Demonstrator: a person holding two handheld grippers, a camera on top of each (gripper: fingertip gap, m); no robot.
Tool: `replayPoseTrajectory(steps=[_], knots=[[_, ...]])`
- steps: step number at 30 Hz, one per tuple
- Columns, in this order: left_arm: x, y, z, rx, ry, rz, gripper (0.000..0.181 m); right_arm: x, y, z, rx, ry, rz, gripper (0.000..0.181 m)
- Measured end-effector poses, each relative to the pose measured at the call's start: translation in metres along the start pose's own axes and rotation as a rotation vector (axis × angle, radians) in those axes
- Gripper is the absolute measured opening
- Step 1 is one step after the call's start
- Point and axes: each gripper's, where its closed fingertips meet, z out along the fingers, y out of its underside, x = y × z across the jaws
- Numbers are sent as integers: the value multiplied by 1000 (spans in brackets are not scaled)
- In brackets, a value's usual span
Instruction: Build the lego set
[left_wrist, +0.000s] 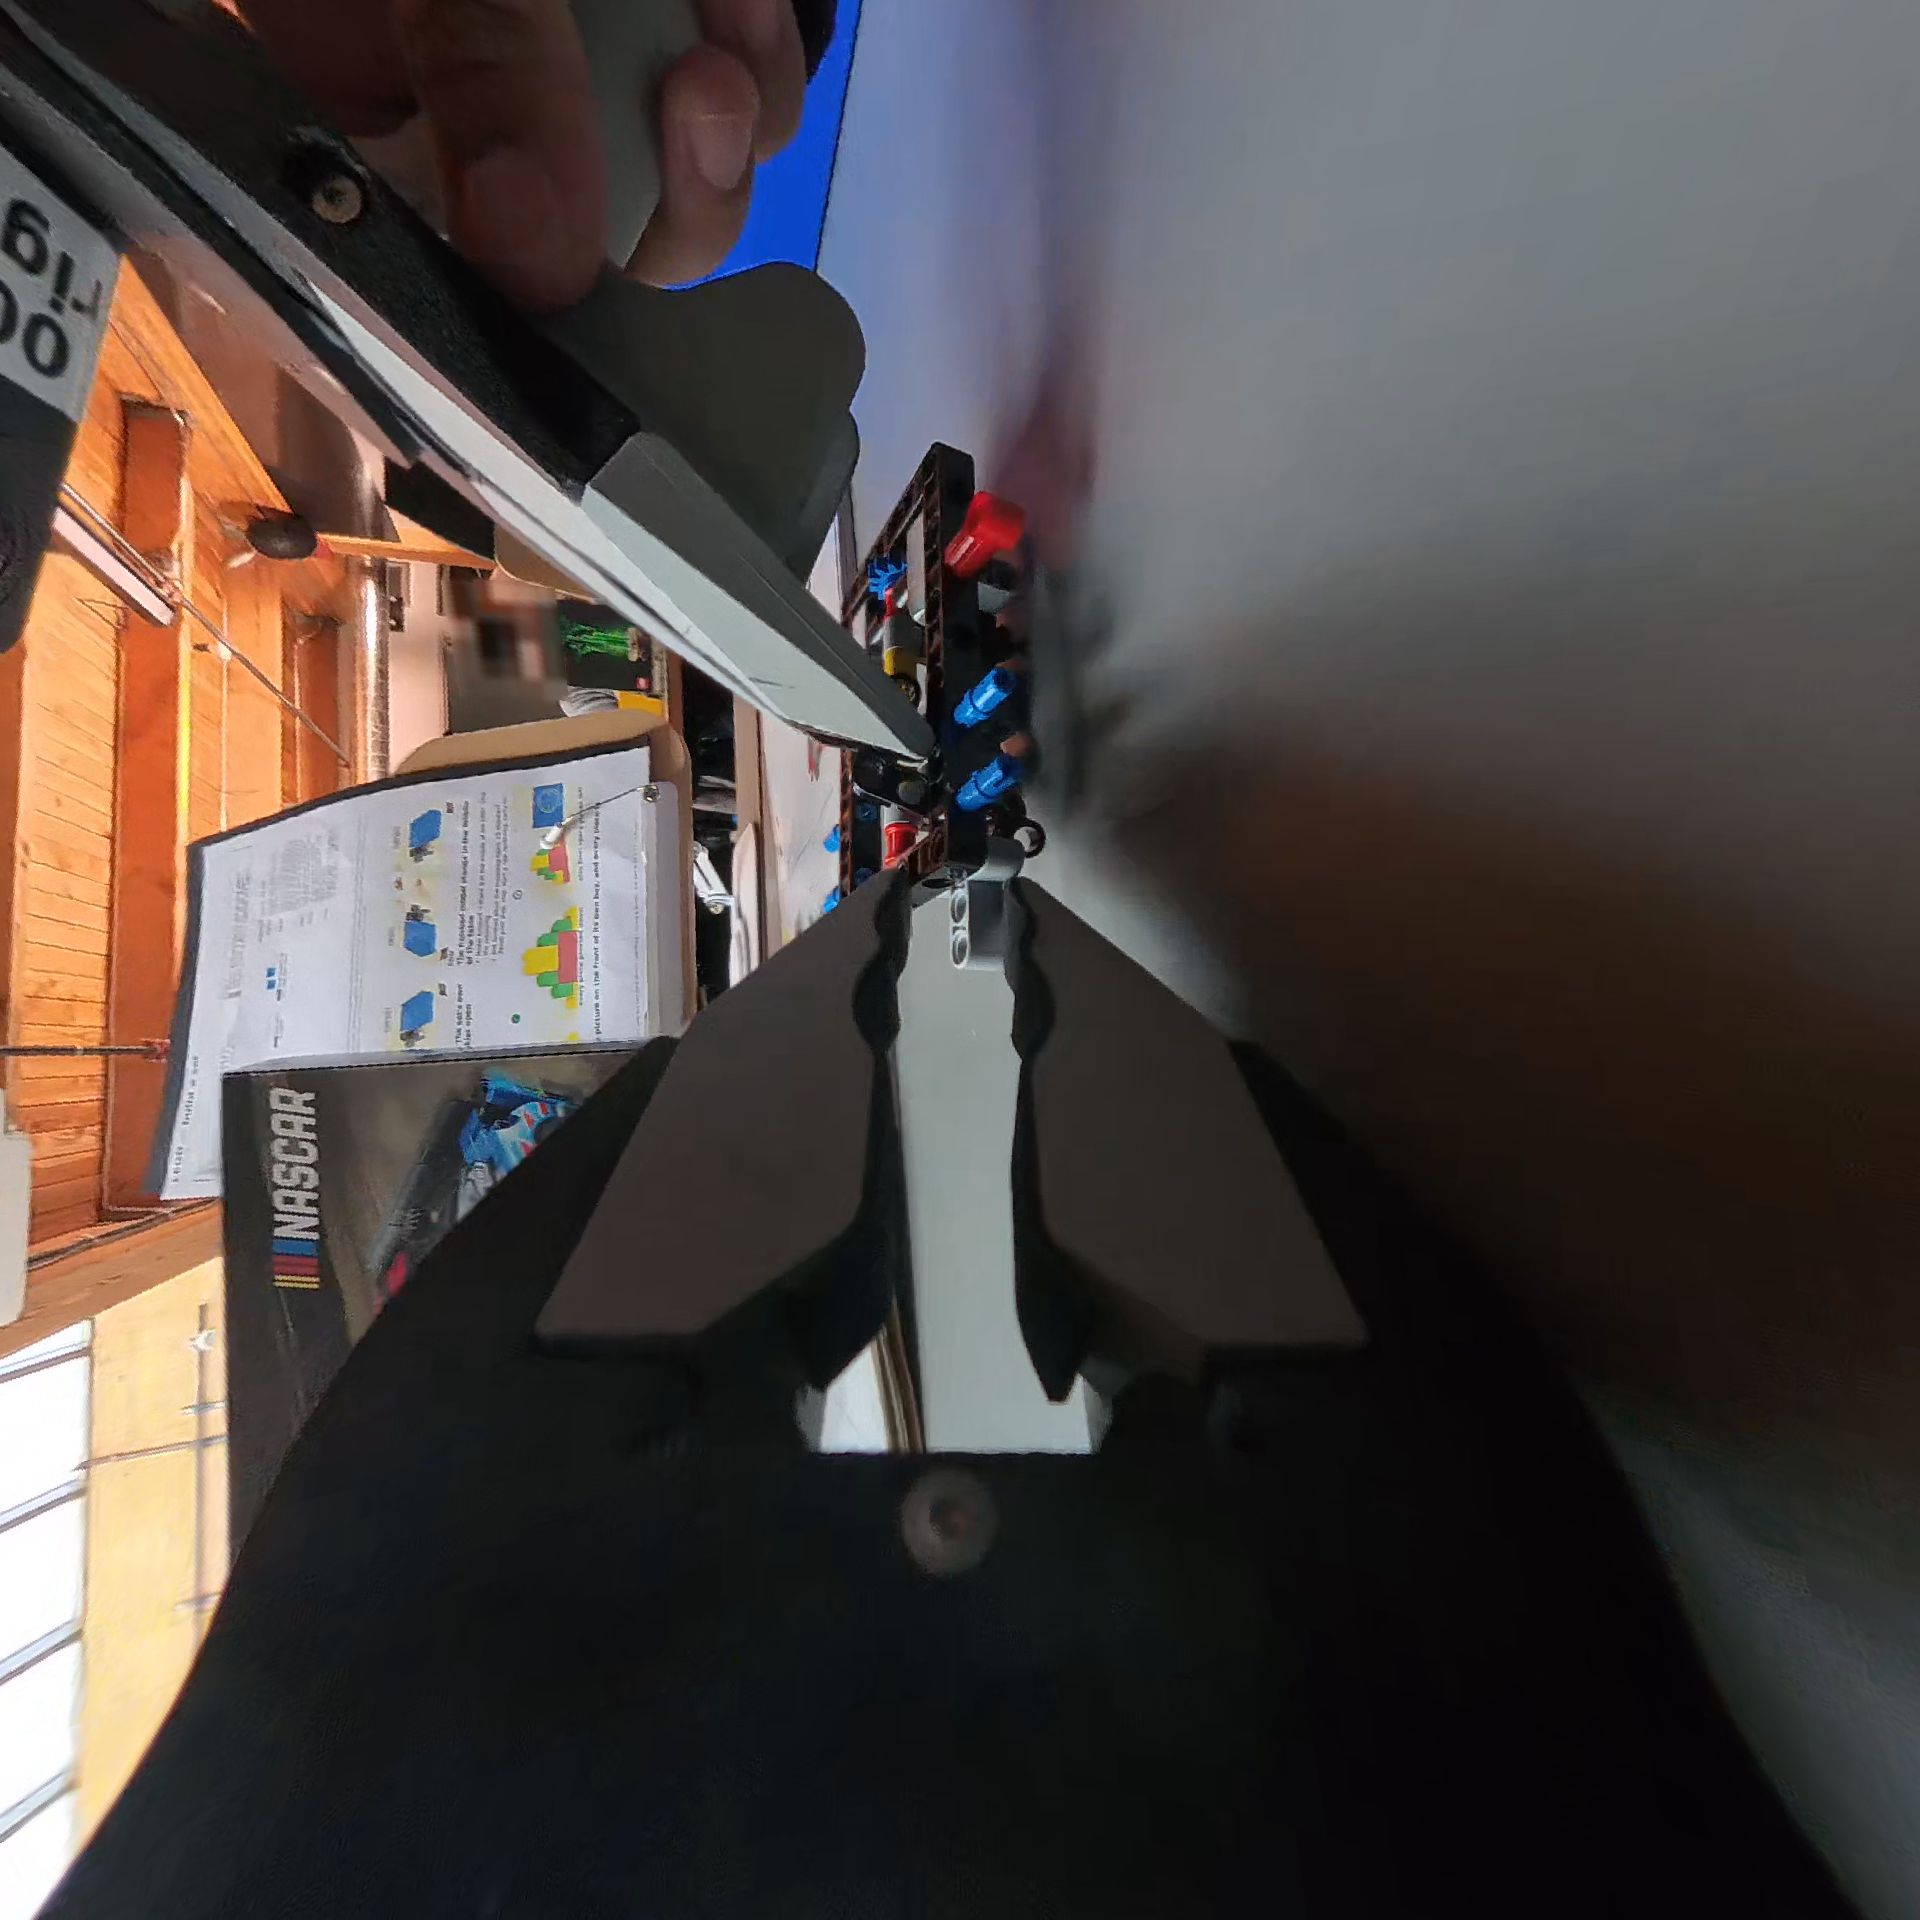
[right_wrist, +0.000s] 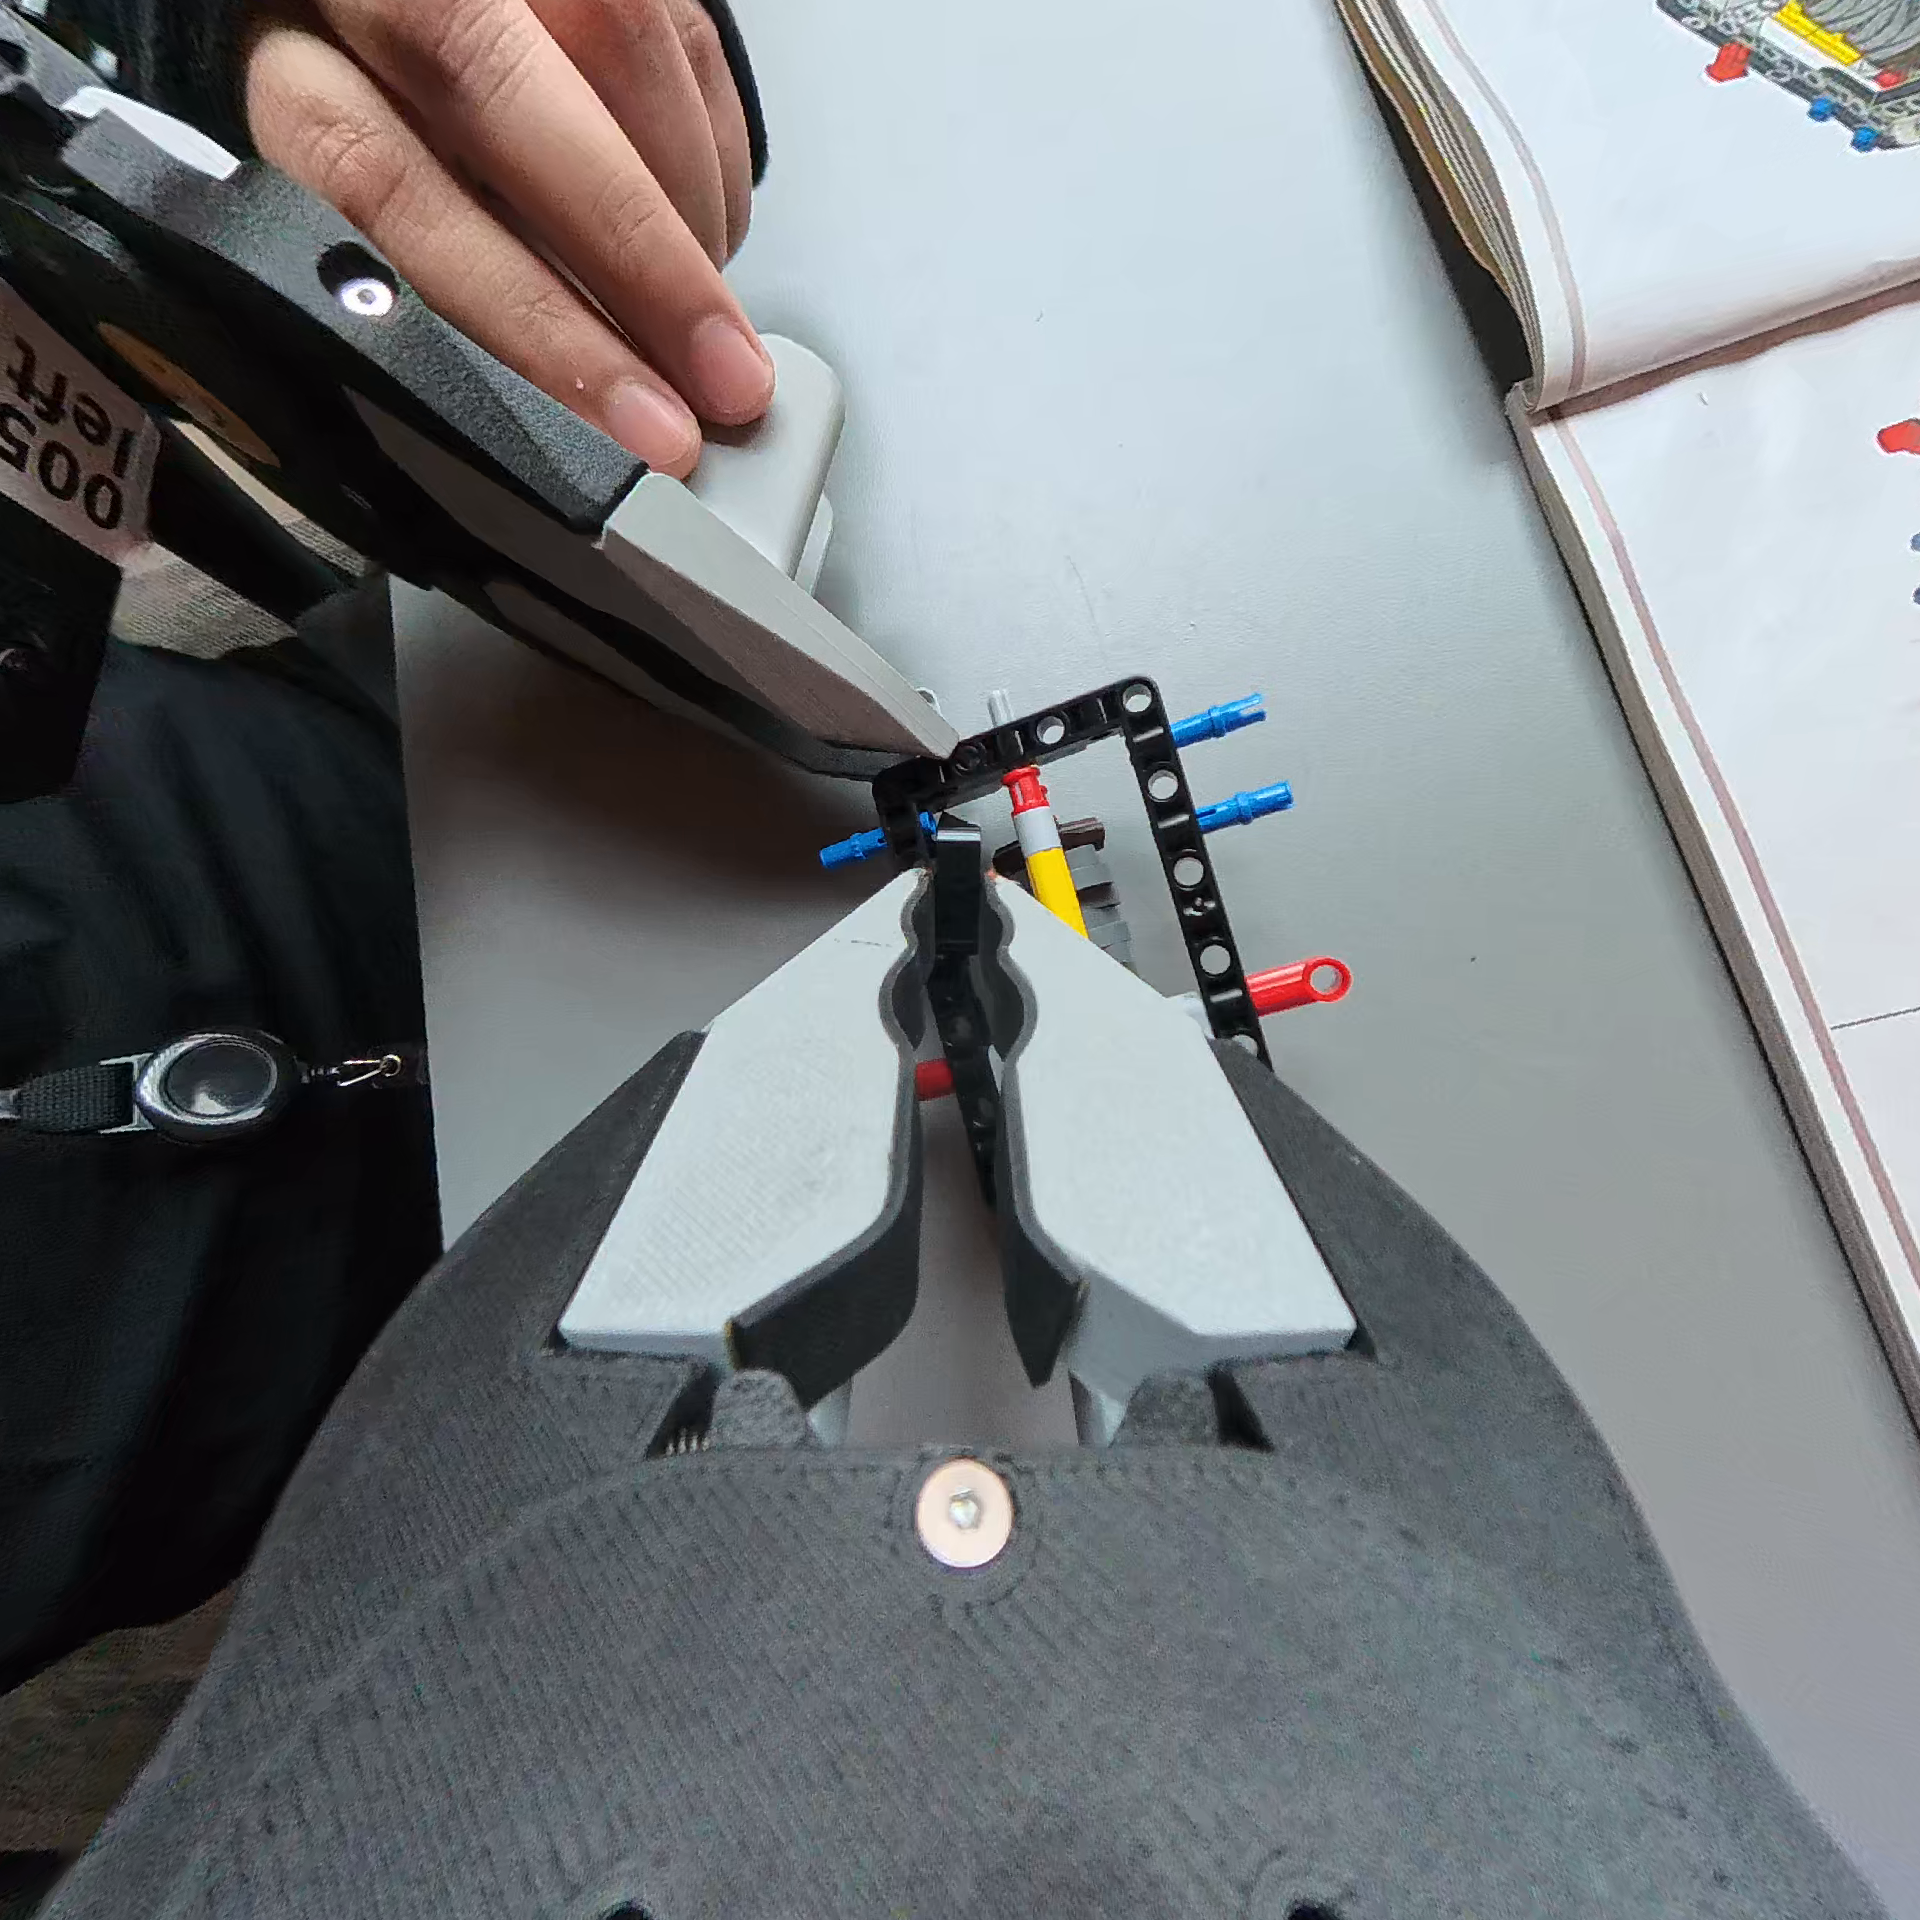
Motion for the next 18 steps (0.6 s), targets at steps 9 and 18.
replayPoseTrajectory(steps=[9, 18], knots=[[-4, -9, -7, 73, 92, -269, 20, -15, -1, -5, 12, -259, 145, 4], [11, -21, -15, 87, 90, -111, 20, -27, 2, 0, 6, -340, 143, 5]])
